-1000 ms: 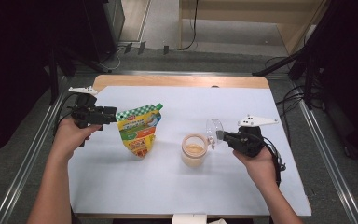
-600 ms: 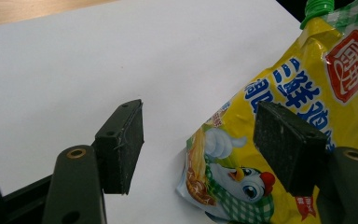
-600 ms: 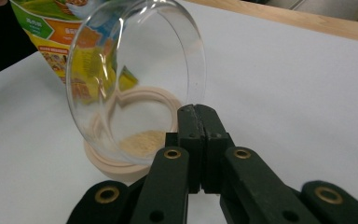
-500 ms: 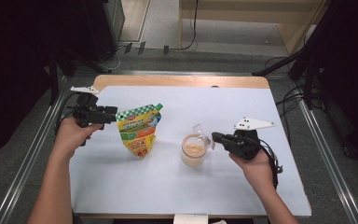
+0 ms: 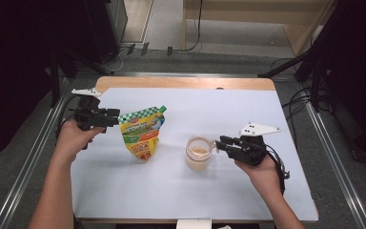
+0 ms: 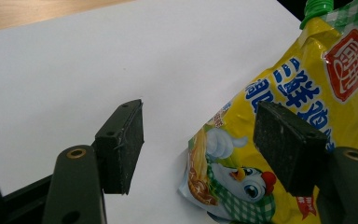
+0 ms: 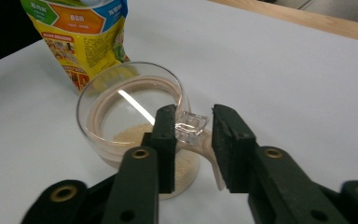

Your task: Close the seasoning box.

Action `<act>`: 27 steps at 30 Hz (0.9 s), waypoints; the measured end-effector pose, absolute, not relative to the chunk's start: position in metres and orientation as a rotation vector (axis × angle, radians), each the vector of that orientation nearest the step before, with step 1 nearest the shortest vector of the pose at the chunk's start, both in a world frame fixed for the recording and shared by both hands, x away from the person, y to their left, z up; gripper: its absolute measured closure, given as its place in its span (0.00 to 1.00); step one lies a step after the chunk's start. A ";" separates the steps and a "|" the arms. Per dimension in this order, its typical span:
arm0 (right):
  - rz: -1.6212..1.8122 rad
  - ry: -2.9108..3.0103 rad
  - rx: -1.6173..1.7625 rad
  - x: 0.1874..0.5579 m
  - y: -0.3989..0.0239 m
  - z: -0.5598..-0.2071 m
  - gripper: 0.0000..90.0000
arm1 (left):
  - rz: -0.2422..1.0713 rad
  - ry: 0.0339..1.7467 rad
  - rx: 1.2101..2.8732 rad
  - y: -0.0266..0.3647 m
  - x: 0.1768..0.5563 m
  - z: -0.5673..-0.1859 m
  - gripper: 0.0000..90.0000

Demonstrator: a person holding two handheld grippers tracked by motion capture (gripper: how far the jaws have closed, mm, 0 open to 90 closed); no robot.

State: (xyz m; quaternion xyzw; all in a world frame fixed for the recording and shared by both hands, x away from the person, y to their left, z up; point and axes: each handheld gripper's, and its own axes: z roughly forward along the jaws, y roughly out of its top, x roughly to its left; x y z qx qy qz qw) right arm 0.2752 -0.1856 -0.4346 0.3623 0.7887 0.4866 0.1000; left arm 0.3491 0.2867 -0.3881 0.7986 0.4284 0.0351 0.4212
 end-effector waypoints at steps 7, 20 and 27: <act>1.410 2.297 1.079 0.278 -0.197 -0.442 0.67 | 0.081 1.068 2.007 0.285 0.349 -0.389 0.38; 1.364 2.302 1.099 0.288 -0.218 -0.458 0.48 | 0.082 1.073 2.011 0.285 0.350 -0.390 0.38; 1.310 2.251 1.130 0.294 -0.227 -0.466 0.41 | 0.075 1.070 2.013 0.283 0.350 -0.391 0.38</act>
